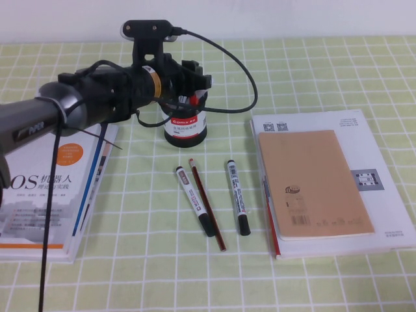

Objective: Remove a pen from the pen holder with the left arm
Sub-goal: Pick up the pen from the pen holder

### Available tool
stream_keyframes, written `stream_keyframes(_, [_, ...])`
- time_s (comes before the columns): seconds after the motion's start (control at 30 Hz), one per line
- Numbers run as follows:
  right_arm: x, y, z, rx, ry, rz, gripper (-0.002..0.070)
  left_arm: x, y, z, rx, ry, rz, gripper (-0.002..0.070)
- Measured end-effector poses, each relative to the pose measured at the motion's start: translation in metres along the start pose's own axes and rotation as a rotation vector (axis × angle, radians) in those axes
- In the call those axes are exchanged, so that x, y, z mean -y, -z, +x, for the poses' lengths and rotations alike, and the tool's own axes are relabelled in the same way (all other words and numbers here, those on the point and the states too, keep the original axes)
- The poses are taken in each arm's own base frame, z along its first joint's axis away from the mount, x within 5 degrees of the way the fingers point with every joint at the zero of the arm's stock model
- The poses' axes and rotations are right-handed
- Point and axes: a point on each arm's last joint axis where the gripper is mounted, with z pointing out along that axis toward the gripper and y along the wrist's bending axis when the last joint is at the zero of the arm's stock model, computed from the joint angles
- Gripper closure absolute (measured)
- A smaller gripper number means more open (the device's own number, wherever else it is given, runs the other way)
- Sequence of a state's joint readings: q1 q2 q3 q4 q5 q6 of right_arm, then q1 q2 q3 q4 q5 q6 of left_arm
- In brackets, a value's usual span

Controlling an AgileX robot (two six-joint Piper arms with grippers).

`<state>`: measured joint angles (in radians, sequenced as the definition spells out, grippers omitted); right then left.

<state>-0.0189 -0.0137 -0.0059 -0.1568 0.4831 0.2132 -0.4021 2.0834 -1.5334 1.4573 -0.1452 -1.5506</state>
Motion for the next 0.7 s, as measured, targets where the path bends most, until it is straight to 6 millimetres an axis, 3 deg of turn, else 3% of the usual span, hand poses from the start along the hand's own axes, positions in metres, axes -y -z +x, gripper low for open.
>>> stream_keyframes(0.1, [0.000,0.000,0.000,0.000,0.000,0.000,0.0688,0.000,0.000,0.000,-0.002,-0.010,-0.006,0.0573])
stream_keyframes(0.2, [0.000,0.000,0.000,0.000,0.000,0.000,0.0688,-0.001,-0.001,0.001,-0.007,-0.033,-0.019,0.0644])
stream_keyframes(0.7, [0.000,0.000,0.000,0.000,0.000,0.000,0.0689,0.000,0.006,-0.008,0.015,-0.059,-0.036,0.0676])
